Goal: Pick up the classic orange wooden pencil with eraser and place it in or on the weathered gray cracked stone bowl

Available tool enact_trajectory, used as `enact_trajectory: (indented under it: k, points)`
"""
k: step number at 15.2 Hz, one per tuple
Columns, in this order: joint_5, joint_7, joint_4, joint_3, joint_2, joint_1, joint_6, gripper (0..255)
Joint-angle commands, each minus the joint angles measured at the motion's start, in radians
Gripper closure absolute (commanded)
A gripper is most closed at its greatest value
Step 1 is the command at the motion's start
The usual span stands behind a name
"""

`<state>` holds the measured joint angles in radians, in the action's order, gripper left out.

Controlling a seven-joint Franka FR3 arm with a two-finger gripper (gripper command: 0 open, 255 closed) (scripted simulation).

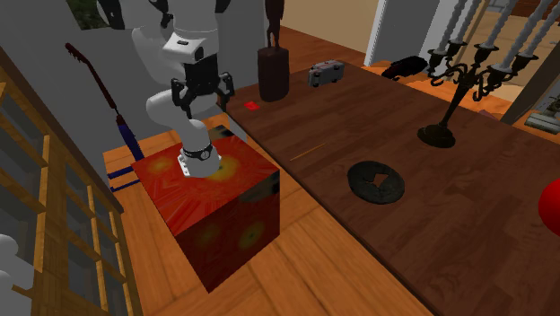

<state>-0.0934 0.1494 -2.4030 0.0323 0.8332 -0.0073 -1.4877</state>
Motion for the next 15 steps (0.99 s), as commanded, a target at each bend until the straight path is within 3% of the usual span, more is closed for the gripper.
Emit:
enact_trajectory:
  k: [1,8,15]
  points:
    - [0.000,0.000,0.000,0.000,0.000,0.000,0.000,0]
    - [0.197,0.400,-0.219,-0.177,0.183,-0.046,-0.101,0]
    - [0.439,0.811,-0.344,-0.425,0.249,-0.060,-0.258,0]
